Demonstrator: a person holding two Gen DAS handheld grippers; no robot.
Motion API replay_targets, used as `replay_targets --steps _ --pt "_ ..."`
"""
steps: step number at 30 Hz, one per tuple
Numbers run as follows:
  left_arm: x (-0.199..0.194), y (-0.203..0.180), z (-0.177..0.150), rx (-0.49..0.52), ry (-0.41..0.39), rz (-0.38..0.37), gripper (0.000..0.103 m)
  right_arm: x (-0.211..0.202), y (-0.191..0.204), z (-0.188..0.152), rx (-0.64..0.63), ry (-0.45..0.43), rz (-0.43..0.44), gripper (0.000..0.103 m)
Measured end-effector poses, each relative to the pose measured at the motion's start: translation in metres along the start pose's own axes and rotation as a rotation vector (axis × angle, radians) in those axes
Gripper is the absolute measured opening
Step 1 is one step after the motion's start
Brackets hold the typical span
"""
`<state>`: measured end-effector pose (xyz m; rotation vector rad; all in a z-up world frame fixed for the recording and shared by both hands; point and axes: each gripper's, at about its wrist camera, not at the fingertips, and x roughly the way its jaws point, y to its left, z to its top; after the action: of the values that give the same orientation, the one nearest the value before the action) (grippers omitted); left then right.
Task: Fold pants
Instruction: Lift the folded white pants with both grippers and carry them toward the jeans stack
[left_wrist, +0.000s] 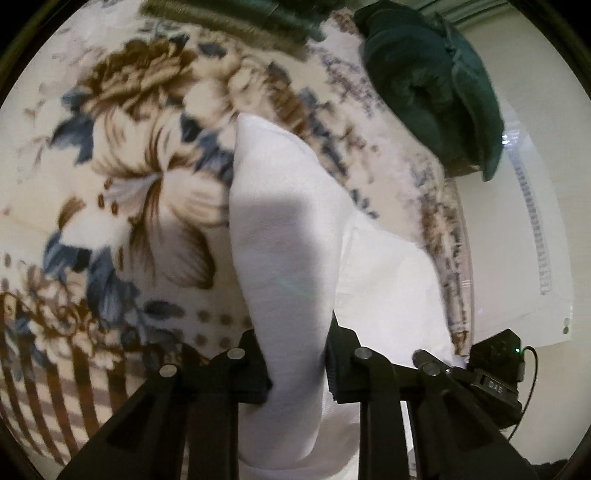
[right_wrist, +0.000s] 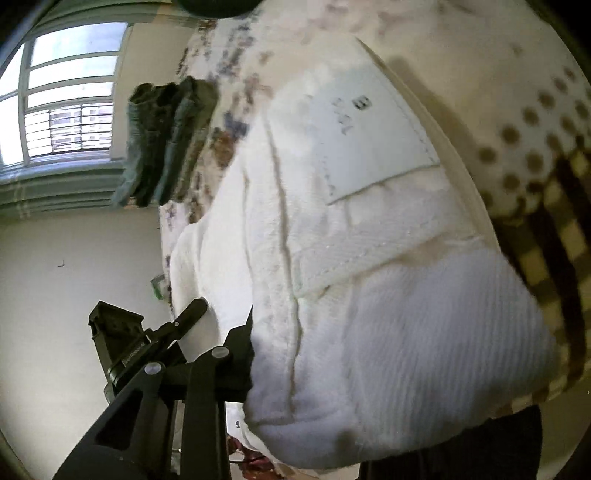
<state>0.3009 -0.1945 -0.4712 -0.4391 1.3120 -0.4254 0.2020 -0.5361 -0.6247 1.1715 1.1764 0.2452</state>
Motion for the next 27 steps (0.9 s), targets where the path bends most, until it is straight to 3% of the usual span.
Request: replay_targets --steps 6,13,19,24,27 --pt "-0.047 -0.027 0.015 0.0 -0.049 -0.009 0.019 -0.021 0.076 0.006 -0.087 0.014 0.0 0.033" --pt "-0.114 -0.055 0.085 0.045 -0.132 -0.063 0.019 -0.048 0.187 0.035 -0.185 -0.043 0.013 0.033" --pt "-0.171 -0.05 0.208 0.074 -0.205 -0.103 0.019 -0.022 0.31 0.089 -0.245 -0.111 0.045 0.033" --pt "-0.187 -0.024 0.338 0.1 -0.23 -0.107 0.019 0.049 0.407 0.165 -0.246 -0.172 0.084 0.033" --pt "-0.18 -0.005 0.409 0.121 -0.235 -0.086 0.019 0.091 0.439 0.206 -0.256 -0.188 0.097 0.033"
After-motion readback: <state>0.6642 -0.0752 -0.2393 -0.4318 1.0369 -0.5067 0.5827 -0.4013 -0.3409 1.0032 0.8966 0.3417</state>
